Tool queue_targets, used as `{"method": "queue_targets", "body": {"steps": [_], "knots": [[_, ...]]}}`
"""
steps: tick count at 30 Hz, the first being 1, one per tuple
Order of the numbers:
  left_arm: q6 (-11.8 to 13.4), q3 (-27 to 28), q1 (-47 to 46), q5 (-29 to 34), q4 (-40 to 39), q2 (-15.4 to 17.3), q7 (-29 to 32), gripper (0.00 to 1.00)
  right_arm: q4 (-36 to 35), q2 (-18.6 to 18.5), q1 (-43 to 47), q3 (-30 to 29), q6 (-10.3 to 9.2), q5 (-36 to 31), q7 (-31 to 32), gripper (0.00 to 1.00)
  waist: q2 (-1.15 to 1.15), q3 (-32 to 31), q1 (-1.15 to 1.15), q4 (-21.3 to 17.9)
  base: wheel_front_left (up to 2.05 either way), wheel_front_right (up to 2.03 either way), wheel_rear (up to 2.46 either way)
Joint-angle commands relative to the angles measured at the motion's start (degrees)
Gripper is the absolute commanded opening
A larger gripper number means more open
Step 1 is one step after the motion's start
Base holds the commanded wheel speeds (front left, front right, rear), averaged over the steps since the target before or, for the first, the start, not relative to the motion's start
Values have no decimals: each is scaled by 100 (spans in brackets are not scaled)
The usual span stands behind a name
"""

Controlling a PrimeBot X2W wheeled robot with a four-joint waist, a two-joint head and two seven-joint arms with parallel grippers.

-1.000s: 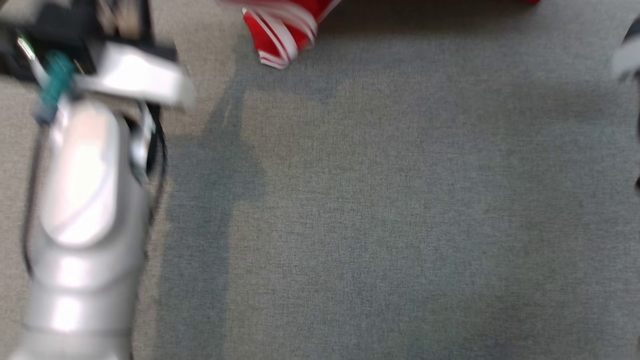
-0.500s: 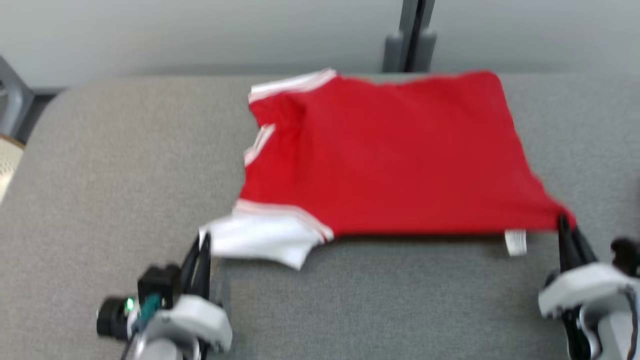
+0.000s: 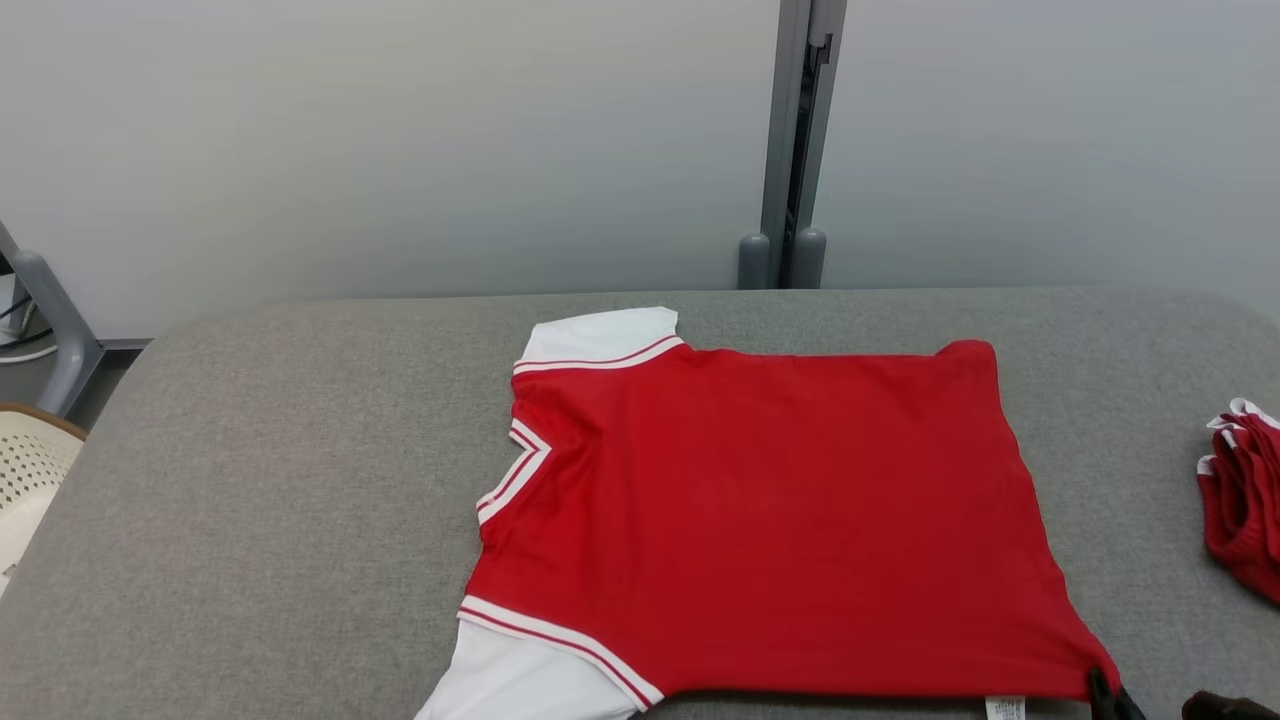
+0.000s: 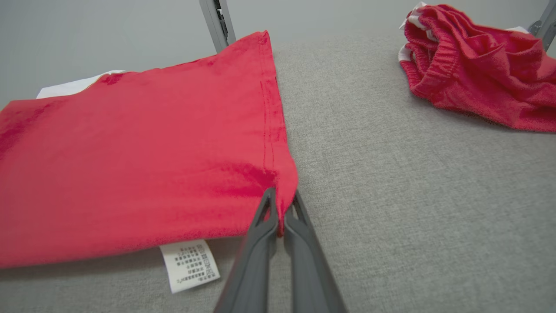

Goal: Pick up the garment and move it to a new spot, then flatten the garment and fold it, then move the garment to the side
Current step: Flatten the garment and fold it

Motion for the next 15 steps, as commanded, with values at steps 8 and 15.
{"method": "queue_targets", "body": {"steps": [8,15], "knots": [[55,104,498,101,-510,37,2,0,20,31,247,-38,-2,-94,3,0,0,-176,0,58,0,0,0],[53,-105,693,172,-1281,37,3,0,-21,47,171,-112,-2,-108,4,0,0,-159,0,161,0,0,0]]}}
